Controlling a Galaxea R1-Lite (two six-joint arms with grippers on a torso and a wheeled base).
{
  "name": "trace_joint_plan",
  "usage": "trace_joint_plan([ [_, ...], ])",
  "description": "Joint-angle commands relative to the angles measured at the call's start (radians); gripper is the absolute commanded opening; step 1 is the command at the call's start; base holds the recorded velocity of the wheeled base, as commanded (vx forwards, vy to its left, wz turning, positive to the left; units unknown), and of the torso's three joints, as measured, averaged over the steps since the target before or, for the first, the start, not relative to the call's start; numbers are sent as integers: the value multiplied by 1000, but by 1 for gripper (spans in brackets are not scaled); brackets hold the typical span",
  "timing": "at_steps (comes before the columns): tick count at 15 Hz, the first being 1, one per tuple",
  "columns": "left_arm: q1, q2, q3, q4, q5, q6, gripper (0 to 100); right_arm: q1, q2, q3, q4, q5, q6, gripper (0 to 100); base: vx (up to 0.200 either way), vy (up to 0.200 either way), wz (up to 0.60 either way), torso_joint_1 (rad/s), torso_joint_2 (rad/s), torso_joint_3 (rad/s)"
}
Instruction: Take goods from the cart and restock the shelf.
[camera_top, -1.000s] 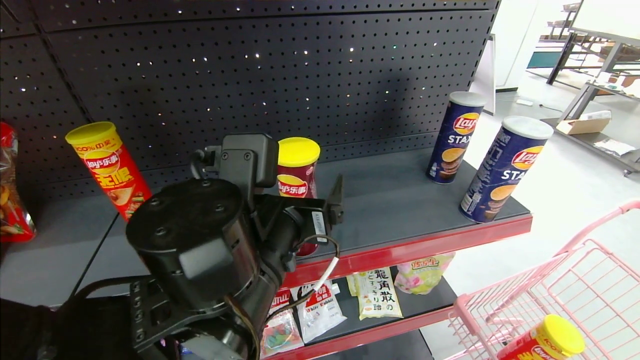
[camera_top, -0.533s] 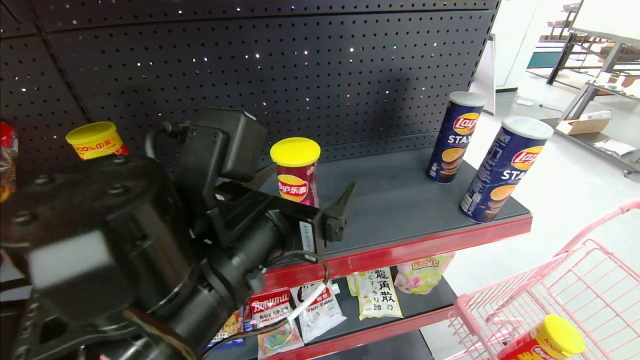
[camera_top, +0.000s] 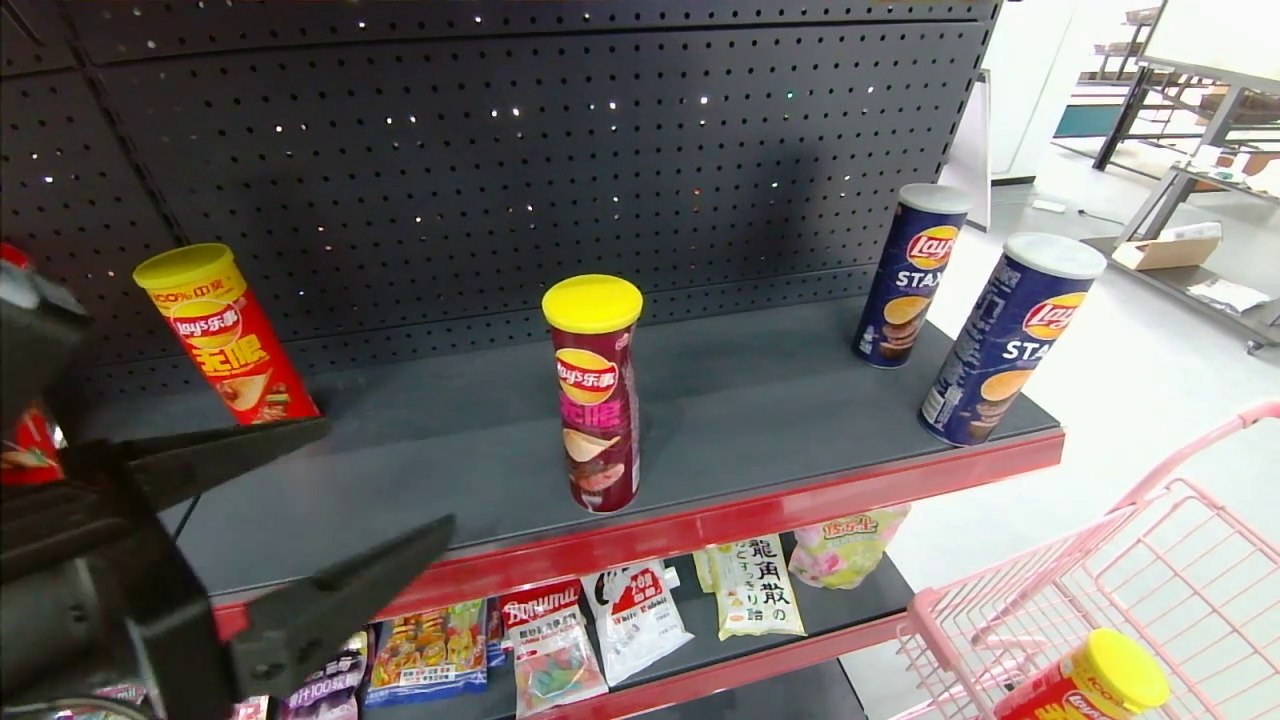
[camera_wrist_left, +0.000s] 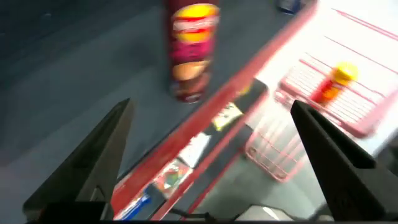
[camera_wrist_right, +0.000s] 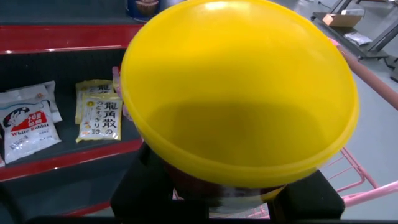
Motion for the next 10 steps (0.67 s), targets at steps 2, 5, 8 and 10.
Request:
trace_joint_plan([
  [2,278,-99,23,29,-12,-10,100,6,205,-165,2,8,-16,0,0,0,0,0,0,0],
  [5,338,-208,184,44,-7,-15,100,58,338,-214,-3,152,-25,0,0,0,0,0,0,0],
  [8,339,-311,214,191,-7,11,100,57,358,-224,11,146,-83,0,0,0,0,0,0,0],
  [10,339,-358,214,285,-6,11,100,65,372,-222,11,147,-93,0,0,0,0,0,0,0],
])
